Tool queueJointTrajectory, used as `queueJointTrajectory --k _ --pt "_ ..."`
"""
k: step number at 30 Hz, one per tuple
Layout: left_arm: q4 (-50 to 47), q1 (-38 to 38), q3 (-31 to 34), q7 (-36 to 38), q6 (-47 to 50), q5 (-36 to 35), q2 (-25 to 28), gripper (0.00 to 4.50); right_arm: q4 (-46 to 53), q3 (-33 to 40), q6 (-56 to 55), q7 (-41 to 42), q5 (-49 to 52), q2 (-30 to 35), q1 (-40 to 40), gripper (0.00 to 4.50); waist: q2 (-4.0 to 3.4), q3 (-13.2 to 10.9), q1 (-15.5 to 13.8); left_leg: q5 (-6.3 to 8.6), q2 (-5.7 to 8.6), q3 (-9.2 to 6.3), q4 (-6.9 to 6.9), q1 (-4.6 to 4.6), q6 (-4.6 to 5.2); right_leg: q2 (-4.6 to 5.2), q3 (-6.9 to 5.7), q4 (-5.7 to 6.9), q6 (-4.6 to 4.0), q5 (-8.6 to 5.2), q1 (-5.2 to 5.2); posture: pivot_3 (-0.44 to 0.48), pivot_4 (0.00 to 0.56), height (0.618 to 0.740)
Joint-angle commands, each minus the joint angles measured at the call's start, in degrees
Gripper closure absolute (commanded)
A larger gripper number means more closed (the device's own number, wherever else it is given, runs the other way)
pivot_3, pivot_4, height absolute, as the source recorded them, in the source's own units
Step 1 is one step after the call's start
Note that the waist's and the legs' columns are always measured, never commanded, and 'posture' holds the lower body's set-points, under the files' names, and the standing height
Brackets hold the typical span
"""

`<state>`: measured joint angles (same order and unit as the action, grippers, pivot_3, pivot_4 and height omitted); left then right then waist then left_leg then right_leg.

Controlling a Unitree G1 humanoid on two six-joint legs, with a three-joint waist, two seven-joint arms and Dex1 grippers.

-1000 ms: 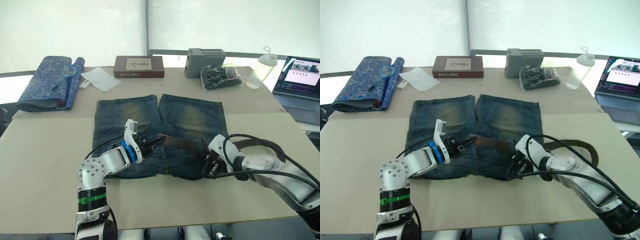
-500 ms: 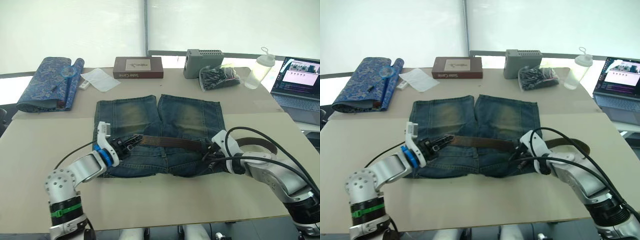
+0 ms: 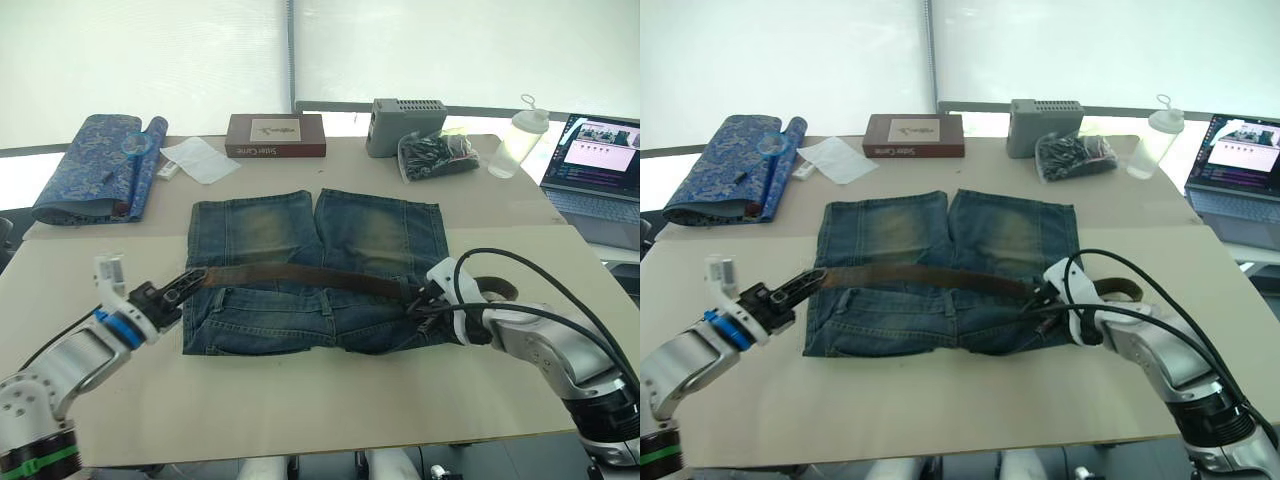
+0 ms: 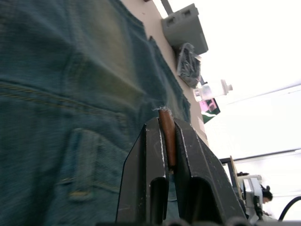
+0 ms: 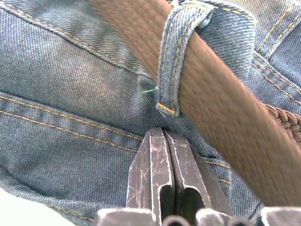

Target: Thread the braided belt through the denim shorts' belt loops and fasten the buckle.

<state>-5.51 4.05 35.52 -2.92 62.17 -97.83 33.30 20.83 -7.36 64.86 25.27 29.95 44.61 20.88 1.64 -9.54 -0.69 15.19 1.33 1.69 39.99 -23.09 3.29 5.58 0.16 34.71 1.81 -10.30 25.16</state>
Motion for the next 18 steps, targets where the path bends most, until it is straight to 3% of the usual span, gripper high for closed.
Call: queueJointTrajectory --k 1,5,9,14,18 --pt "0.43 -3.35 2.95 4.42 -0.29 -0.94 3.35 4.5 -1.07 1.02 0.56 0.0 -1.98 0.23 0.65 4.46 0.01 0.0 0.02 0.0 -0.01 0.0 -0.01 0.0 0.0 0.0 0.0 0.0 -0.01 0.0 0.01 0.0 0.15 0.74" --pt "2.9 -6.61 4.79 8.3 -0.27 -0.07 6.74 4.5 -2.36 1.41 -0.16 0.65 -2.32 0.3 1.41 4.46 0.02 0.0 -0.02 -0.03 -0.07 0.0 -0.04 0.0 -0.07 0.19 -0.04 -0.01 -0.03 -0.01 0.04 0.0 0.15 0.74" --pt "2.47 -6.6 3.91 10.14 0.41 -4.42 7.84 4.5 -2.66 3.22 -0.43 1.53 -0.95 -1.02 1.97 4.46 0.03 -0.01 -0.07 0.06 -0.08 -0.01 -0.1 -0.01 -0.26 0.31 -0.17 -0.02 -0.05 -0.02 0.05 0.0 0.15 0.74" --pt "-3.7 -4.33 -3.94 9.6 1.03 -14.69 6.52 4.5 0.93 6.66 -0.98 6.72 3.76 -1.49 1.76 4.46 0.05 -0.02 -0.1 0.01 -0.05 -0.01 -0.13 -0.11 -0.18 0.46 -0.22 -0.03 -0.04 -0.02 0.11 0.0 0.15 0.74" --pt "-7.04 2.37 -9.22 9.93 -0.64 -15.17 1.15 4.5 5.49 15.08 3.63 9.7 14.12 -3.72 0.5 3.26 0.05 -0.02 -0.19 -0.03 -0.04 -0.05 -0.18 -0.13 -0.1 0.47 -0.24 -0.07 0.0 0.01 0.1 0.0 0.15 0.74"
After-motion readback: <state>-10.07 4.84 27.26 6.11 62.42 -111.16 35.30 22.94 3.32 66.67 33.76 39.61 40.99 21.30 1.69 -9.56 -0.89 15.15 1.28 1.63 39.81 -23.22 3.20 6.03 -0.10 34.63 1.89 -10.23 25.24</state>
